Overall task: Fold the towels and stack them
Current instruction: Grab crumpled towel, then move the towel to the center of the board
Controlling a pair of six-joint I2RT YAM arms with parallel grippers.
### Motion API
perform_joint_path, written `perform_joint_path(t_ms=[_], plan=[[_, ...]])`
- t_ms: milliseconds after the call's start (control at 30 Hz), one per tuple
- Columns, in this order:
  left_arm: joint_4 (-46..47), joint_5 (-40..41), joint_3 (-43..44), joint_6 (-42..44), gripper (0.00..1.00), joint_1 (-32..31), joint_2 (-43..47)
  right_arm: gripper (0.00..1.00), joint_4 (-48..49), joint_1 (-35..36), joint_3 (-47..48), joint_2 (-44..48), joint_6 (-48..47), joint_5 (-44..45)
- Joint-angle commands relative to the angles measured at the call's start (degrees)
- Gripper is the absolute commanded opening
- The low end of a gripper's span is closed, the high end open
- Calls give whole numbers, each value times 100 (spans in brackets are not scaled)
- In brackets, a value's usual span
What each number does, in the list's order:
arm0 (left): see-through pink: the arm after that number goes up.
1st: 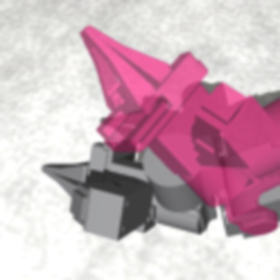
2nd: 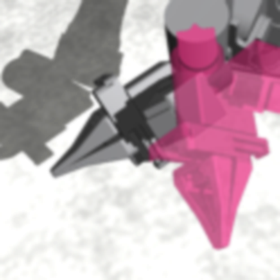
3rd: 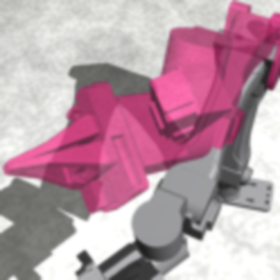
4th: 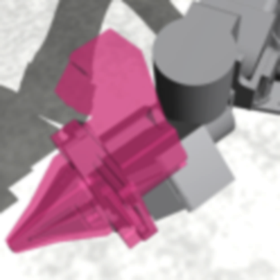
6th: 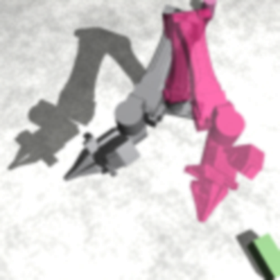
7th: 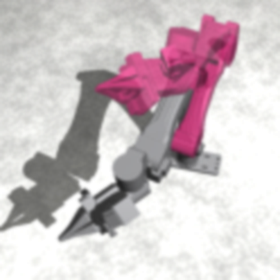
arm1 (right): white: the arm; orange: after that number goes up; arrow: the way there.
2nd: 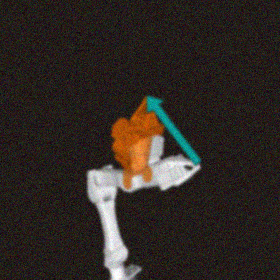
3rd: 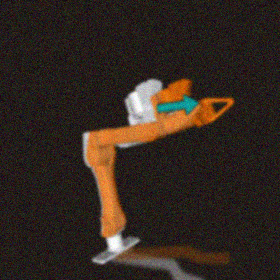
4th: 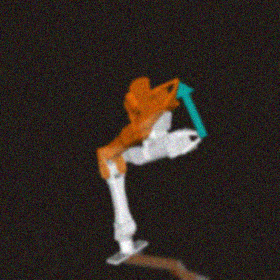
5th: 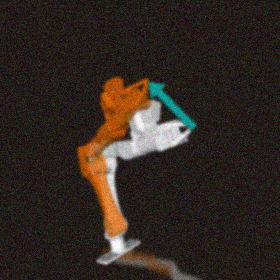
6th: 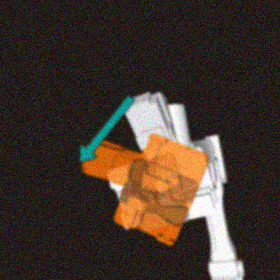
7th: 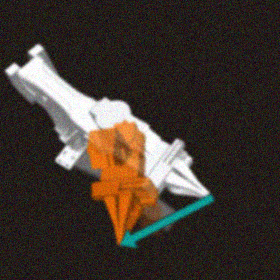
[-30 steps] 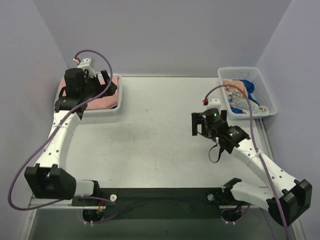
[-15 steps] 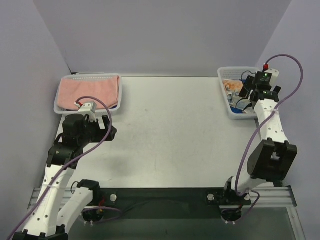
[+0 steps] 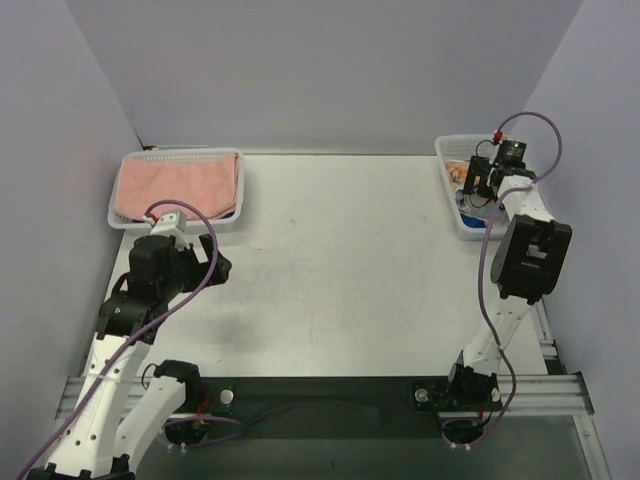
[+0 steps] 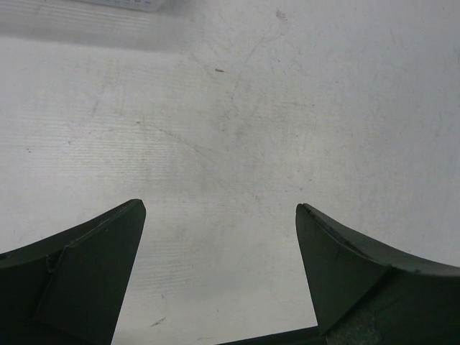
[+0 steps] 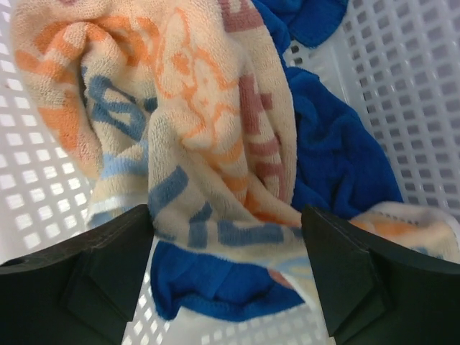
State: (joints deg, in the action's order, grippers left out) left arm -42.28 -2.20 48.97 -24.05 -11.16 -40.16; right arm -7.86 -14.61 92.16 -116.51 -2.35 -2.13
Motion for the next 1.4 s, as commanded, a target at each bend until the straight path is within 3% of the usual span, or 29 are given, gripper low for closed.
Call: perform_joint_path(t_ms=[0,33,100,133,167,200,533,833,967,1100,1133,1233,1267,1367], plan=[[141,132,34,-196,97,-18,0,78,83,-24,434,-126,-161,-182],[141,132,42,-205,97,-18,-9,69,91,-16,452,-118,-143,-252],[150,132,60,-222,98,-18,-27,40,91,2,426,14,-134,-340],[159,132,60,-223,97,-18,-35,25,83,11,391,92,-152,-349],[159,123,60,-223,97,-18,-27,3,83,37,356,285,-187,-323],[176,123,69,-223,98,-18,-35,0,91,63,268,400,-213,-314],[352,88,244,-38,97,-53,201,0,74,529,302,2289,-424,-227],[370,123,271,-117,98,-352,474,0,21,2005,576,3581,-346,-349],[370,-26,166,-257,97,-448,606,3,47,2900,-371,4258,-65,-165],[370,-158,-27,-459,97,-536,659,6,56,3753,-1935,4733,928,-384],[379,-176,-54,-486,97,-563,659,8,39,4277,-2661,4856,1269,-428],[422,-281,-186,-565,97,-615,633,31,222,5211,-3963,4980,1640,-867],[431,-351,-212,-591,97,-650,563,48,241,5788,-4212,5023,1920,-877],[466,-500,-318,-671,98,-695,326,69,119,6477,-4601,5146,2080,-527]])
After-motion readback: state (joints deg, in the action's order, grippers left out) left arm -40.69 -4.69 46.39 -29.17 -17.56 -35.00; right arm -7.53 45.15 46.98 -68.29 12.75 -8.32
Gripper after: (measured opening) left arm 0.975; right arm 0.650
